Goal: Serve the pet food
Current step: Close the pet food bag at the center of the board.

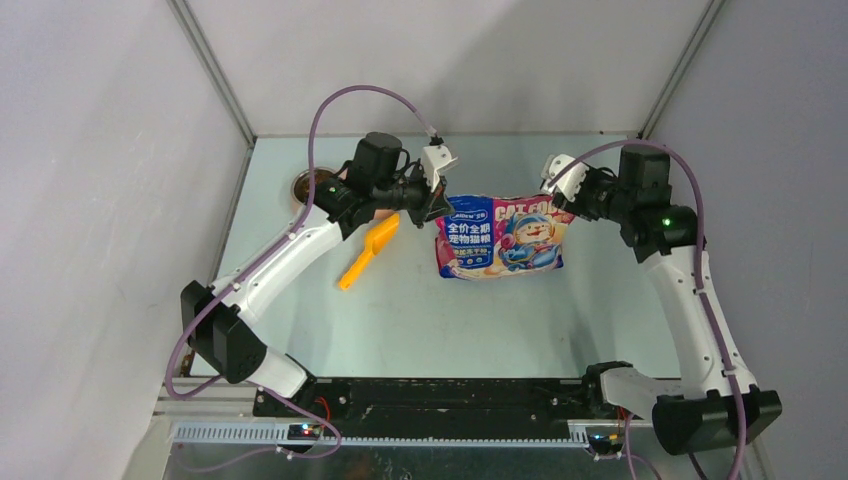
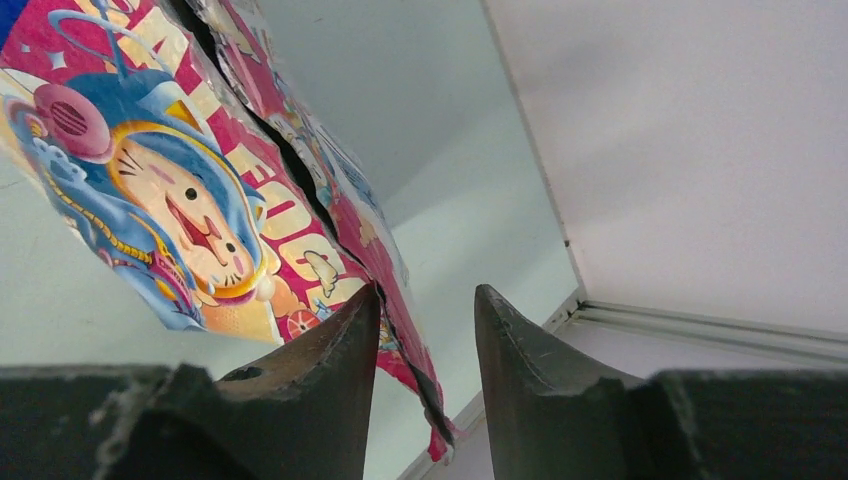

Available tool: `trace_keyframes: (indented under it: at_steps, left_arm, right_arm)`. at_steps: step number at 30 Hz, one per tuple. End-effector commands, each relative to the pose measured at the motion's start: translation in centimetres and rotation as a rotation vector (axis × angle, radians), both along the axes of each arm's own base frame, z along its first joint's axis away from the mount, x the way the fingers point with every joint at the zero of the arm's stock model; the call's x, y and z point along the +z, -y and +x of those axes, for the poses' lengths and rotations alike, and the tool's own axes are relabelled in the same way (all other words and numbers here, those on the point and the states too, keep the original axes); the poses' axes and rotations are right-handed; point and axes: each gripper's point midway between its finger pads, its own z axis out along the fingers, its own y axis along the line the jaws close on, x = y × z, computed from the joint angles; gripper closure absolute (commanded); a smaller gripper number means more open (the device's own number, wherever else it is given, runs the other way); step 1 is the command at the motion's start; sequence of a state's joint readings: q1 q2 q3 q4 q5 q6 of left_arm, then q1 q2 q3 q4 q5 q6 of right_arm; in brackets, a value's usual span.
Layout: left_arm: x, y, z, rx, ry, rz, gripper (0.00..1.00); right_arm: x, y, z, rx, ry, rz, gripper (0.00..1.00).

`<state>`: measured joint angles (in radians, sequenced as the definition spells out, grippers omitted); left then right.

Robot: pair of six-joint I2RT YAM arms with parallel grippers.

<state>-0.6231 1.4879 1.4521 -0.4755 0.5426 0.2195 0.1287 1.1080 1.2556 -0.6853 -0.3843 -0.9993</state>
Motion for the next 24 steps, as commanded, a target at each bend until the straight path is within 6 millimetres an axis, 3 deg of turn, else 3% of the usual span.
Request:
trace_keyframes:
  at_steps: [1, 9, 11, 15, 24]
  left_arm:
    - [6.5, -0.8, -0.1, -0.003, 0.145, -0.108, 1.00]
    - [6.5, -0.8, -0.2, -0.004, 0.142, -0.109, 1.00]
    - [6.5, -0.8, -0.2, -0.003, 0.144, -0.110, 1.00]
    - [6.5, -0.8, -0.2, -0.003, 0.142, -0.110, 1.00]
    - [6.4, -0.7, -0.2, -0.006, 0.137, -0.111, 1.00]
  right_arm:
    - [0.5, -0.5, -1.4, 0.079, -0.086, -0.025, 0.57]
    - [-0.1, -0.9, -1.7, 0.106, -0.128, -0.021, 0.65]
    - [-0.2, -1.1, -1.8, 0.112, -0.139, -0.016, 0.72]
    - [-0.3, -1.2, -1.5, 0.108, -0.152, -0.005, 0.99]
    - [1.0, -1.7, -1.0, 0.103, -0.142, 0.049, 1.00]
